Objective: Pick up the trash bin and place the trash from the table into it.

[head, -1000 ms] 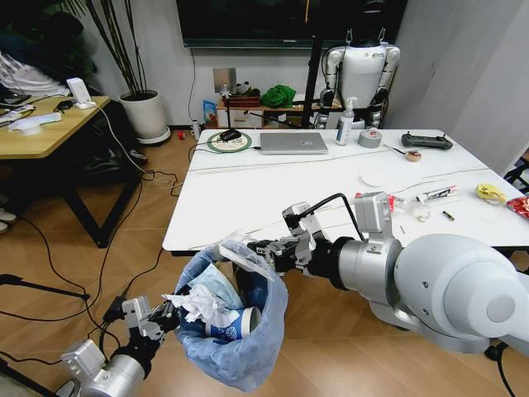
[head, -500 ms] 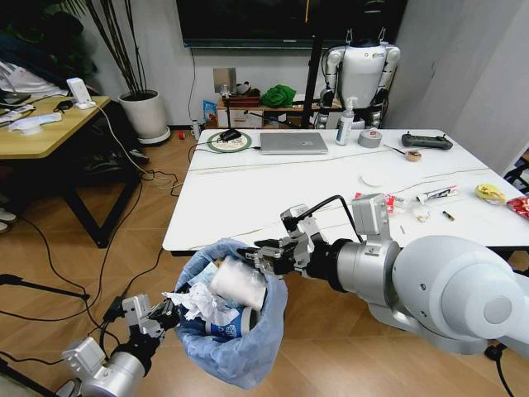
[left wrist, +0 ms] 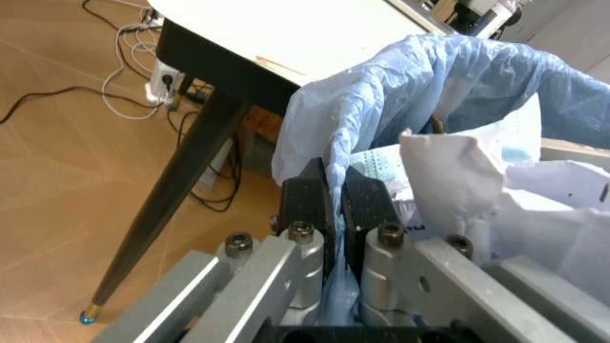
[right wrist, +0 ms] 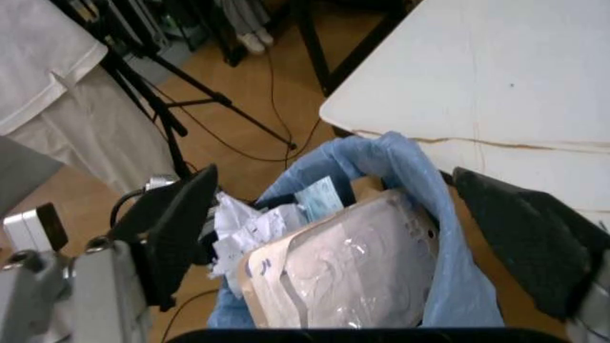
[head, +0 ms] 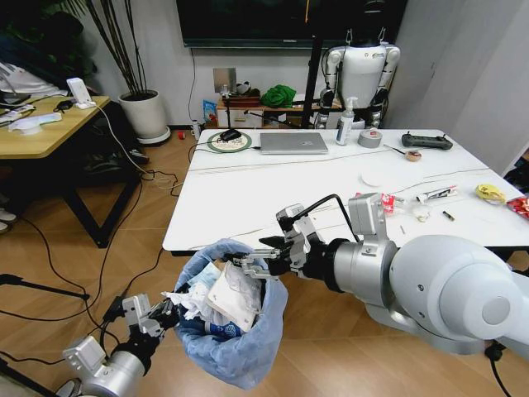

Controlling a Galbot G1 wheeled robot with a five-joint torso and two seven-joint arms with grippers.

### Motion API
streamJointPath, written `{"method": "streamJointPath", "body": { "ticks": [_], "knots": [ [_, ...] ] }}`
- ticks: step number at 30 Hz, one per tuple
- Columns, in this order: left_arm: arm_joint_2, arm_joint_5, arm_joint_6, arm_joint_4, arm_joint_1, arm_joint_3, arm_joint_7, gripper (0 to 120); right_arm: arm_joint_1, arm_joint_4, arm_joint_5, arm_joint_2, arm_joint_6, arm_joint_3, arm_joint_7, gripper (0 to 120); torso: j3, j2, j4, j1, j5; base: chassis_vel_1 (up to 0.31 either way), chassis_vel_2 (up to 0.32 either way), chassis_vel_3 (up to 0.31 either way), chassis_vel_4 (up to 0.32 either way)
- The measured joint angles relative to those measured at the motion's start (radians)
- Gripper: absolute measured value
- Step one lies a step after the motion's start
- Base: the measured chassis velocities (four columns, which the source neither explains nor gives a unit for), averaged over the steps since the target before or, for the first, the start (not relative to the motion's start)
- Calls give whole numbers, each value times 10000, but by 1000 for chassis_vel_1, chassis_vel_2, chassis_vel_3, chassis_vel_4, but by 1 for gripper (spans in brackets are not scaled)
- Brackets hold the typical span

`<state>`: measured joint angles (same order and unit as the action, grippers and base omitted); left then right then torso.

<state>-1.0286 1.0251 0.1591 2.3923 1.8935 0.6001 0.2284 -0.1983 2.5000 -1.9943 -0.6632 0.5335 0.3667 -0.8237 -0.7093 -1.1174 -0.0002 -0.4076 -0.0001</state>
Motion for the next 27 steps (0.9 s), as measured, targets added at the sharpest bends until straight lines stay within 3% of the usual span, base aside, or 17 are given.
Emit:
{"method": "streamJointPath", "body": {
  "ticks": [2,9,14,22,27],
  "knots": [
    [-10,0,10,-6,25,-69,44,0,-273,-2,501,41,-23,-235,77,99,0,0,0,0,0,0,0,0,0],
    [11,-14,15,-30,39,-110,88,0,-1639,-969,1528,414,329,-1784,276,100,0,0,1,0,1,0,0,0,0],
    [50,-46,17,-23,69,-54,90,0,-3392,-2077,3698,867,552,-3513,1217,100,-1,0,-4,0,3,0,0,0,0],
    [26,-81,17,92,154,154,64,0,-4354,-3036,6728,1030,-528,-4063,1961,100,0,0,0,0,4,0,0,0,0],
    [-56,-180,-3,148,318,305,-9,0,-5100,-4115,9840,1358,-1039,-4177,3071,100,-1,0,0,0,5,0,0,0,0]
  ]
}}
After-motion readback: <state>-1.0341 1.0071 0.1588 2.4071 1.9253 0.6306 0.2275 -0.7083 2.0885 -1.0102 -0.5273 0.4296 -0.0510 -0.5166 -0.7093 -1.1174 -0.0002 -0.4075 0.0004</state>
